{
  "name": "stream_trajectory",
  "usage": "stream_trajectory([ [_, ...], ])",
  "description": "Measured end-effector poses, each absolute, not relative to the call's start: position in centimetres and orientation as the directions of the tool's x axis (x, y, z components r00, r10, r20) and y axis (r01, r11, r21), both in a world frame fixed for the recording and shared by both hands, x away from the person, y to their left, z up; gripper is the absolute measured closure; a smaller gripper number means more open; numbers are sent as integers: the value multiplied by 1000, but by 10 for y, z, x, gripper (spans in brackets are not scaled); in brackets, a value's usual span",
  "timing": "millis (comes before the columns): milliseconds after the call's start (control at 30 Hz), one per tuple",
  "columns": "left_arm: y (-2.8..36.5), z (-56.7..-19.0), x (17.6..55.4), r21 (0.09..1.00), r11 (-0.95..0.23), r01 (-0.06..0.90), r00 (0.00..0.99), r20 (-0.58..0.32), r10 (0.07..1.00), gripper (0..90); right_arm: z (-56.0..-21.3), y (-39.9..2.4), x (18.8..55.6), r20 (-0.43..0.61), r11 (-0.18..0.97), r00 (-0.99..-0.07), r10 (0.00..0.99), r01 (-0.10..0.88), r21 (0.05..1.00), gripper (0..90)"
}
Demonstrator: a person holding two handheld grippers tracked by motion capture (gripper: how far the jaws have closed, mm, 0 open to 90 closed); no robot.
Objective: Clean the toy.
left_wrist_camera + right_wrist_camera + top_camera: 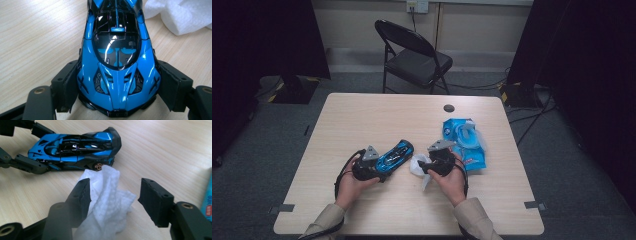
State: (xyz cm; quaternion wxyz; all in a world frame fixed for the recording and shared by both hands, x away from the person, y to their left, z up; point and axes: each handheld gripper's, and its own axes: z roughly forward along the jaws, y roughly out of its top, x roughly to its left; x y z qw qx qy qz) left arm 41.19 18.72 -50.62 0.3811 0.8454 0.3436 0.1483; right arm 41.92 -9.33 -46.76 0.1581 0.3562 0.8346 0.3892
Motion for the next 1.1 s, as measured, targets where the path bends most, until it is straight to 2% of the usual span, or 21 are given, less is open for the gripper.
stream_trajectory([
  [200, 187, -506, 412, 746, -474, 468, 720, -11, 694, 258, -466, -95, 418, 4, 464, -709, 705, 465, 754, 664],
  [433, 187, -506, 412, 747, -473, 468, 720, -11, 694, 258, -478, -96, 421, 14, 470, -705, 709, 486, 737, 754],
  [633, 187, -506, 412, 746, -474, 468, 720, -11, 694, 258, -488, -100, 424, 27, 464, -695, 719, 508, 726, 745],
  [767, 187, -506, 412, 747, -473, 467, 720, -11, 694, 258, -487, -104, 424, 13, 466, -684, 730, 511, 722, 674],
  [1100, 187, -506, 412, 746, -474, 468, 720, -11, 694, 258, -478, -118, 424, 6, 449, -656, 755, 524, 724, 591],
])
